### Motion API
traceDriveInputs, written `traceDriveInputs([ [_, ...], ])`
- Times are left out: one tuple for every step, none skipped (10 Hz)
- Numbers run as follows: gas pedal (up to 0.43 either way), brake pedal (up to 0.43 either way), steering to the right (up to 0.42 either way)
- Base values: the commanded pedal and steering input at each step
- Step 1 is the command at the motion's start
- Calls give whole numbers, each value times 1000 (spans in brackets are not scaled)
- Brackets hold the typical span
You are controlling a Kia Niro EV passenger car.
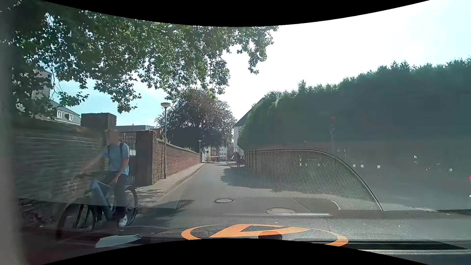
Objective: Follow the waypoints while adhering to traffic rules and regulations
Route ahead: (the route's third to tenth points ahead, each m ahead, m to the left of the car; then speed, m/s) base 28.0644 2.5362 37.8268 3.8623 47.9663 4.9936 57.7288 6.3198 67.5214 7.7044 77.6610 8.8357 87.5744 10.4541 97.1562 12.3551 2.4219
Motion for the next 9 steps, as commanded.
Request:
traceDriveInputs([
  [98, 0, 13],
  [98, 0, 6],
  [98, 0, 2],
  [98, 0, -4],
  [98, 0, -15],
  [98, 0, -21],
  [98, 0, -29],
  [98, 0, -36],
  [98, 0, -48],
])
